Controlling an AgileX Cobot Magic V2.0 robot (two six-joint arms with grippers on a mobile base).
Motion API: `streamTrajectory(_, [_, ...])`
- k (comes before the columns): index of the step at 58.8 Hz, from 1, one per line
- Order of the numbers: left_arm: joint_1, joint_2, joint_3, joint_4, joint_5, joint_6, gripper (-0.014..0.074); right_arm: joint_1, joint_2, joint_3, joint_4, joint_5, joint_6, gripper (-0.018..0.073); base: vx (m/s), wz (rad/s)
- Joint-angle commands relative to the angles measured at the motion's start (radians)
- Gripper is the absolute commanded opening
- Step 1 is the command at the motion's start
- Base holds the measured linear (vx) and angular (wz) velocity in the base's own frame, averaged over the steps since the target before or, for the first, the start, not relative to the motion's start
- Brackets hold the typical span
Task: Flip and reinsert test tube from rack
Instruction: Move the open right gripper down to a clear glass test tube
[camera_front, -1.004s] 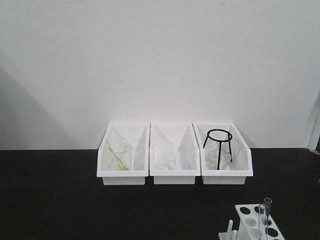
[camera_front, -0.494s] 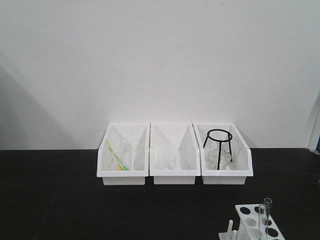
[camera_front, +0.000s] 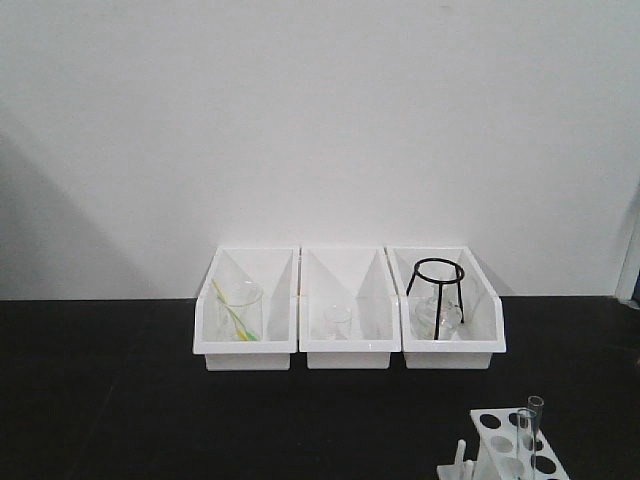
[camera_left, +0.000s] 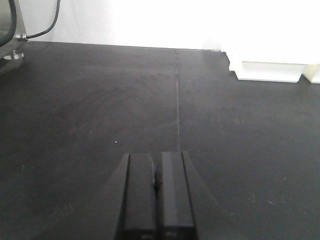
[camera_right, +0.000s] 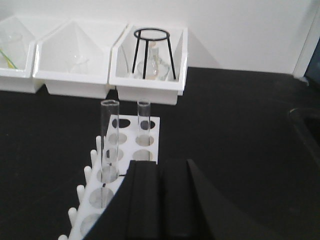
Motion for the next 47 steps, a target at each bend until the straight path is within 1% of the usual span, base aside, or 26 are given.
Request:
streamTrajectory(1, [-0.007,-0.011,0.0,-0.004,-0.087,0.0,-0.0006,-0.003,0.066,-0.037,-0.009,-0.146,0.0,0.0124,0.0,0.0])
streamTrajectory(6, [-0.007,-0.011,0.0,-0.004,-0.087,0.0,-0.0006,-0.003,0.133,-0.037,-0.009,-0.213,0.0,0.0205,0.0,0.0])
streamTrajectory(16, [-0.007,-0.011,0.0,-0.004,-0.087,0.0,-0.0006,-0.003,0.278,-0.036,-0.009,-0.336,0.0,0.0414,0.0,0.0])
streamTrajectory(21, [-0.007,-0.011,0.0,-0.004,-0.087,0.0,-0.0006,-0.003,0.347,-0.035,-0.009,-0.39,0.017,0.0485,0.0,0.0])
streamTrajectory(24, [-0.007,-0.011,0.0,-0.004,-0.087,0.0,-0.0006,-0.003,0.385,-0.035,-0.01,-0.43,0.029,0.0509,0.0,0.0])
streamTrajectory(30, [-0.007,-0.011,0.0,-0.004,-0.087,0.0,-0.0006,-0.002,0.457,-0.035,-0.032,-0.493,0.076,0.0512,0.0,0.0])
streamTrajectory(34, [-0.007,-0.011,0.0,-0.004,-0.087,0.0,-0.0006,-0.002,0.498,-0.035,-0.08,-0.537,0.12,0.0512,0.0,0.0])
streamTrajectory(35, [-0.007,-0.011,0.0,-0.004,-0.087,0.0,-0.0006,-0.002,0.511,-0.035,-0.108,-0.554,0.128,0.0512,0.0,0.0])
streamTrajectory(41, [-0.007,-0.011,0.0,-0.004,-0.087,0.0,-0.0006,-0.002,0.581,-0.035,-0.196,-0.655,0.19,0.0512,0.0,0.0])
streamTrajectory(47, [-0.007,-0.011,0.0,-0.004,-0.087,0.0,-0.0006,-0.002,0.647,-0.036,-0.224,-0.753,0.222,0.0512,0.0,0.0])
